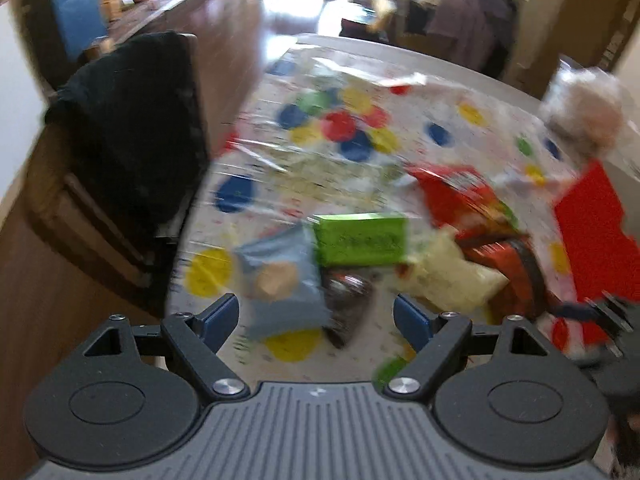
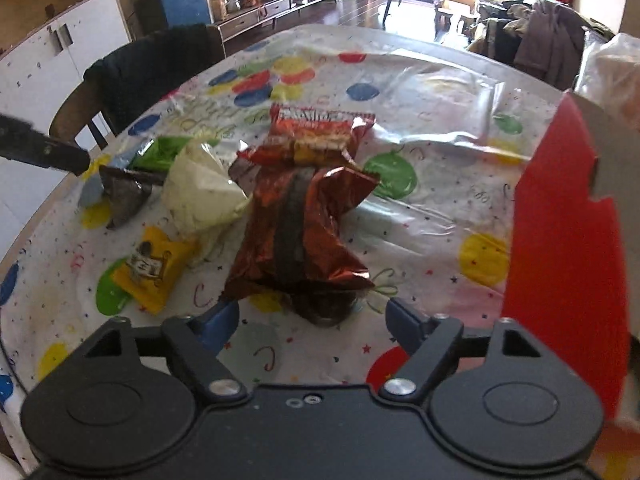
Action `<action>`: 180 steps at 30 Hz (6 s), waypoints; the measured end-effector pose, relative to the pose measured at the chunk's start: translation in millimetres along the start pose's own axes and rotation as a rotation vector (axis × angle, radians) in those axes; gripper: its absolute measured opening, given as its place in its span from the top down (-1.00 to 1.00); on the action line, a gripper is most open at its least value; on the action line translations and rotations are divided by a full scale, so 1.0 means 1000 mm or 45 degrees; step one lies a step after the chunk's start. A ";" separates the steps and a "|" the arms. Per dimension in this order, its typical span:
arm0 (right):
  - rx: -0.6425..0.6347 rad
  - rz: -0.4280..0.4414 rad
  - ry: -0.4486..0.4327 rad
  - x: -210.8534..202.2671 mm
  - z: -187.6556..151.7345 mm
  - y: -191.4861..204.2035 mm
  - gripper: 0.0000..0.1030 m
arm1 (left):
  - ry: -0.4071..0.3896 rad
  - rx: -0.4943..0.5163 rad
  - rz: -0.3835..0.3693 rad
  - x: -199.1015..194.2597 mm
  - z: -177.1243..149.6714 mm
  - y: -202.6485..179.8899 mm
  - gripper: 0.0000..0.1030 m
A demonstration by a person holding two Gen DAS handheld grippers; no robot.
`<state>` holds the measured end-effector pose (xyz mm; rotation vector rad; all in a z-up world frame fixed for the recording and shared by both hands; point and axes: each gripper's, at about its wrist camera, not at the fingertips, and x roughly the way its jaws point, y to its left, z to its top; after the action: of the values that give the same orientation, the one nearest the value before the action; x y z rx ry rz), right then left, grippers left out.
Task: Organize snacks
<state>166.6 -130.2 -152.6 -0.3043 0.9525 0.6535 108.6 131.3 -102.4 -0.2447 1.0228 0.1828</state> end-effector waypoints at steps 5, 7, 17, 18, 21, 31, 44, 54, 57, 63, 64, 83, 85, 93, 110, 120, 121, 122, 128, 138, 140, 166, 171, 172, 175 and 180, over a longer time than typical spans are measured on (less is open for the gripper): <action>0.001 0.014 -0.020 0.004 0.002 -0.003 -0.41 | 0.011 0.185 -0.066 -0.001 -0.015 -0.039 -0.64; -0.012 0.020 -0.026 0.006 0.003 -0.004 -0.36 | 0.019 0.253 -0.071 0.001 -0.020 -0.053 -0.65; -0.044 0.008 -0.069 0.003 0.001 -0.007 0.07 | 0.177 0.308 -0.100 0.036 -0.026 -0.075 -0.64; -0.050 0.006 -0.070 0.003 0.000 -0.007 0.07 | 0.184 0.312 -0.099 0.039 -0.026 -0.077 -0.64; -0.067 -0.004 -0.073 0.003 0.000 -0.005 0.09 | 0.198 0.323 -0.089 0.046 -0.026 -0.082 -0.64; -0.011 -0.004 -0.067 -0.005 -0.007 -0.009 0.11 | 0.225 0.354 -0.065 0.060 -0.025 -0.096 -0.14; 0.038 -0.038 -0.101 -0.031 -0.019 -0.006 0.11 | 0.180 0.333 -0.080 0.049 -0.027 -0.092 0.32; 0.090 -0.076 -0.189 -0.069 -0.025 0.005 0.11 | 0.115 0.296 -0.119 0.024 -0.032 -0.083 0.34; 0.108 -0.088 -0.230 -0.085 -0.027 0.010 0.11 | 0.092 0.284 -0.133 0.012 -0.033 -0.081 0.34; 0.128 -0.111 -0.316 -0.120 -0.030 0.019 0.11 | 0.021 0.298 -0.188 -0.021 -0.033 -0.081 0.34; 0.132 -0.117 -0.328 -0.126 -0.030 0.020 0.11 | 0.010 0.307 -0.194 -0.026 -0.032 -0.083 0.34; 0.172 -0.270 -0.516 -0.212 -0.025 -0.013 0.11 | -0.211 0.465 -0.355 -0.099 -0.003 -0.156 0.34; 0.181 -0.292 -0.522 -0.217 -0.027 -0.023 0.11 | -0.215 0.481 -0.374 -0.099 0.000 -0.169 0.34; 0.210 -0.349 -0.516 -0.230 -0.039 -0.080 0.11 | -0.224 0.547 -0.396 -0.092 0.007 -0.241 0.34; 0.233 -0.325 -0.336 -0.203 -0.066 -0.208 0.11 | -0.054 0.541 -0.298 -0.018 0.029 -0.365 0.34; 0.189 -0.245 -0.160 -0.158 -0.060 -0.239 0.11 | 0.099 0.551 -0.179 0.041 0.046 -0.404 0.34; 0.189 -0.232 -0.140 -0.154 -0.058 -0.242 0.11 | 0.120 0.550 -0.168 0.046 0.048 -0.407 0.34; 0.188 -0.226 -0.119 -0.149 -0.057 -0.243 0.11 | 0.141 0.548 -0.159 0.052 0.049 -0.408 0.34; 0.224 -0.171 -0.047 -0.126 -0.051 -0.255 0.11 | 0.243 0.533 -0.117 0.078 0.056 -0.414 0.34; 0.198 -0.141 0.073 -0.107 -0.048 -0.258 0.11 | 0.419 0.557 -0.091 0.105 0.061 -0.420 0.34; 0.202 -0.126 0.083 -0.105 -0.048 -0.260 0.11 | 0.446 0.554 -0.097 0.108 0.061 -0.420 0.33; 0.278 -0.094 -0.128 -0.163 -0.044 -0.248 -0.23 | 0.201 0.522 -0.182 0.044 0.052 -0.398 0.11; 0.284 -0.100 -0.205 -0.181 -0.039 -0.239 -0.34 | 0.123 0.515 -0.227 0.020 0.051 -0.387 0.10; 0.284 -0.099 -0.218 -0.184 -0.038 -0.236 -0.34 | 0.103 0.518 -0.232 0.015 0.050 -0.385 0.10; 0.300 -0.092 -0.260 -0.193 -0.038 -0.230 -0.43 | 0.048 0.528 -0.250 0.001 0.046 -0.378 0.10; 0.310 -0.085 -0.334 -0.206 -0.038 -0.213 -0.58 | -0.037 0.542 -0.291 -0.022 0.037 -0.362 -0.07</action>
<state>193.7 -392.3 -11.0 -0.0321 0.7568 0.4957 223.3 -205.4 -22.6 0.0298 0.9722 -0.2372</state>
